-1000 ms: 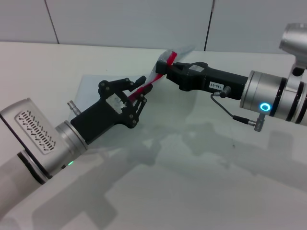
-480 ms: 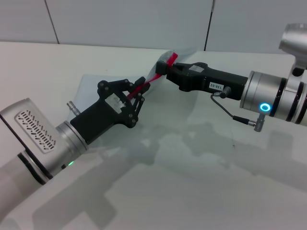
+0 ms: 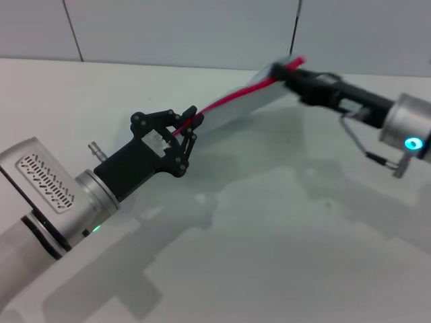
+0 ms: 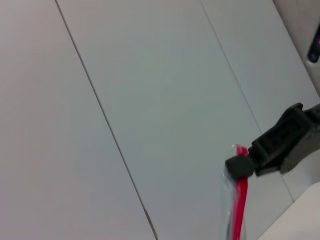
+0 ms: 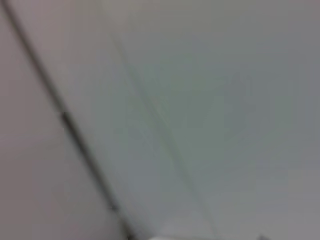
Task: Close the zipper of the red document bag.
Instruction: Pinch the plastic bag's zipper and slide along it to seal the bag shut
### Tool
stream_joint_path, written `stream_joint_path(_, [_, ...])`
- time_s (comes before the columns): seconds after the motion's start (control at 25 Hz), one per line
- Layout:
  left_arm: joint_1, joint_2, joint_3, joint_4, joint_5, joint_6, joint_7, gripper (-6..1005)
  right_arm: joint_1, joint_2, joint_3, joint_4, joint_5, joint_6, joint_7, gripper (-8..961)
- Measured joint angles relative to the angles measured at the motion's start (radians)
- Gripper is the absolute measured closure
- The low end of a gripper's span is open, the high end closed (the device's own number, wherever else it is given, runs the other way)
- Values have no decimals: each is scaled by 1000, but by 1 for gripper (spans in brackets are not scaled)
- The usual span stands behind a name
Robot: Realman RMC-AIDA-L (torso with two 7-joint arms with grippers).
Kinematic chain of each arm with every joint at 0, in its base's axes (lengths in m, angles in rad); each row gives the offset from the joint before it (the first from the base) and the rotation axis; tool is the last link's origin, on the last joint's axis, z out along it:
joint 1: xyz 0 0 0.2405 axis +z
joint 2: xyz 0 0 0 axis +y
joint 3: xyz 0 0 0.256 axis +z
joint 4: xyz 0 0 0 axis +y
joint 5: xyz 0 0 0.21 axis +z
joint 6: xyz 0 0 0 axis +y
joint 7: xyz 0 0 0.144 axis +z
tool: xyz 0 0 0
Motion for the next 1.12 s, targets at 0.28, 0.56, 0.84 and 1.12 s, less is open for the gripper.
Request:
stream_joint_path(0.28, [2, 1, 0, 3, 0, 0, -1, 914, -88, -1, 2, -113, 143, -22, 27, 904])
stream_joint_path(0.56, [4, 2, -1, 6, -1, 0, 2, 915, -163, -2, 2, -173, 242, -54, 46, 899])
stream_joint_path(0.84, [4, 0, -2, 7, -1, 1, 6, 904, -178, -2, 24, -181, 254, -59, 49, 894])
stream_joint_path(1.12, [5, -1, -4, 0, -94, 2, 8, 865, -179, 2, 32, -175, 268, -110, -65, 889])
